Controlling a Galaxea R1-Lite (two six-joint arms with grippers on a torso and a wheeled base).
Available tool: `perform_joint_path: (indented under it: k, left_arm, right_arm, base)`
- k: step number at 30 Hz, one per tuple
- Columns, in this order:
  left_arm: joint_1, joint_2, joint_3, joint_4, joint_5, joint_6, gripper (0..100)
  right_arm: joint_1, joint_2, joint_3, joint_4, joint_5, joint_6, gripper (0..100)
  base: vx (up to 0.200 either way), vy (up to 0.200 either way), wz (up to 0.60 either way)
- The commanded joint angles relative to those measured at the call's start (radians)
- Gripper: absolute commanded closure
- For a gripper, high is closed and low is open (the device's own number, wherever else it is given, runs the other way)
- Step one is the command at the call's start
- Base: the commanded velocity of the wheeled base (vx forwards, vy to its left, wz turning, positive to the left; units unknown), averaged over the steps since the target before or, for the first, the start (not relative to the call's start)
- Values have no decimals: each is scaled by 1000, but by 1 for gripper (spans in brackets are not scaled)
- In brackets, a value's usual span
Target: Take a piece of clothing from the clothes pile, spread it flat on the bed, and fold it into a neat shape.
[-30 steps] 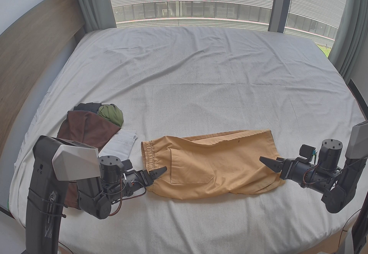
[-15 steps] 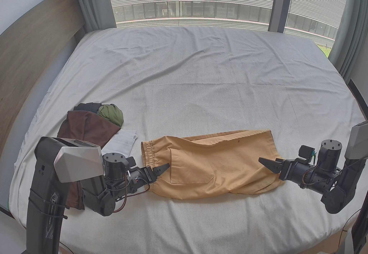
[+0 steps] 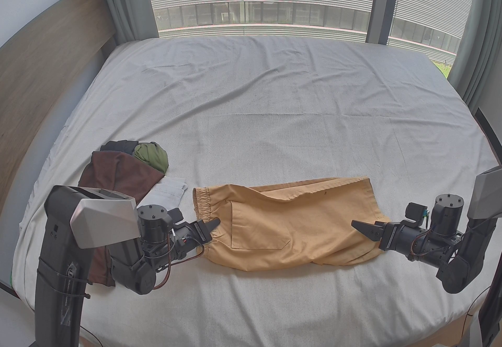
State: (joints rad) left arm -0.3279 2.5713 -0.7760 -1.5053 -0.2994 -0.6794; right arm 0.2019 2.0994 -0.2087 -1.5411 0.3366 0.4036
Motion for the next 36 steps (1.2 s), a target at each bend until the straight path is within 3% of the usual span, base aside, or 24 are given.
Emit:
perform_joint_path:
  k: [1,5,11,31,36]
  left_arm:
    - [24,-89,86,-19,-27,-31,100]
    - [72,-137,147,-6,-104,-37,100]
    - [93,-141,158,-4,-106,-39,100]
    - [234,-256,228,0,-113,-26,100]
    - [288,-267,264,-4,-149,21,100]
  right_arm:
    - [1,27,0,-1,1,0,0]
    - [5,33,-4,-1,4,0,0]
    - [53,34,-31,-1,2,3,0]
    - [45,45,-23,-2,2,1,0]
    - [45,45,-23,-2,2,1,0]
  base:
    - [0,0,0]
    - [0,0,0]
    - [0,0,0]
    - [0,0,0]
    - [0,0,0]
